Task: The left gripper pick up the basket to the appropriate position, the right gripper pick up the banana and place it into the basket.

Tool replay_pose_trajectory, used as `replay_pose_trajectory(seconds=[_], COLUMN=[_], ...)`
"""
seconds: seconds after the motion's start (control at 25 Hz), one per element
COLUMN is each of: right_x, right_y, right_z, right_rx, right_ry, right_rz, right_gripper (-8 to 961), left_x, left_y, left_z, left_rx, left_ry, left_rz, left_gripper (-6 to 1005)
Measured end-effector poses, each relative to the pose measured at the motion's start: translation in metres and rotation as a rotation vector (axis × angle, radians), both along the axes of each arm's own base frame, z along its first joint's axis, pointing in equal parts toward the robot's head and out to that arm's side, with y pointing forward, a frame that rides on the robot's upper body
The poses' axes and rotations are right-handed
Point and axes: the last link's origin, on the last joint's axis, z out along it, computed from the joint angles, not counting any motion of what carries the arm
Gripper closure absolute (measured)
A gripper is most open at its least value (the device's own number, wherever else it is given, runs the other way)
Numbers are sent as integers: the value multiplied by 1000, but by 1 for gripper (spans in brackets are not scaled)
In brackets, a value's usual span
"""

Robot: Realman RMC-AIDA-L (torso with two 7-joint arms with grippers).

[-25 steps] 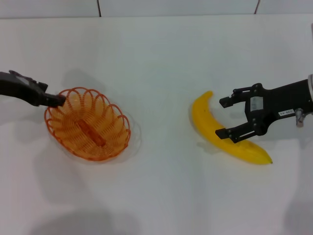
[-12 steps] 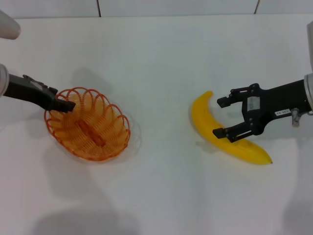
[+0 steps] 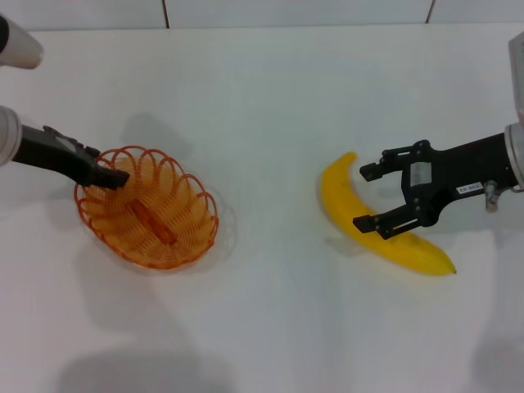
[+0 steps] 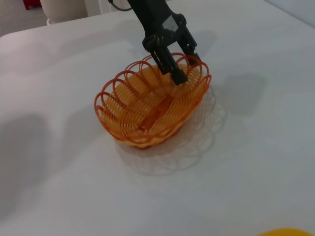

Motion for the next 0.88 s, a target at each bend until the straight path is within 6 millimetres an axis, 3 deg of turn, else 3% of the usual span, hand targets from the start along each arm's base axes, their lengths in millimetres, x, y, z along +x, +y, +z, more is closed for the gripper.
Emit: replay_pose_trajectory(seconds=[0.36, 0.68, 0.88], right_x=[-1, 0, 1], right_y=[1, 1, 1], right_z=[-1, -1, -3], right_rx=[-3, 1, 1], right_ry=[2, 1, 2], right_rz=[-1, -6, -11], right_gripper=[66, 67, 67], left_x=[-1, -3, -2], left_y=[0, 3, 4], left_z=[-6, -4, -3], left_rx=[-10, 13, 19], left_ry=[11, 20, 19], left_rz=[-8, -12, -15], left_gripper=[309, 677, 710])
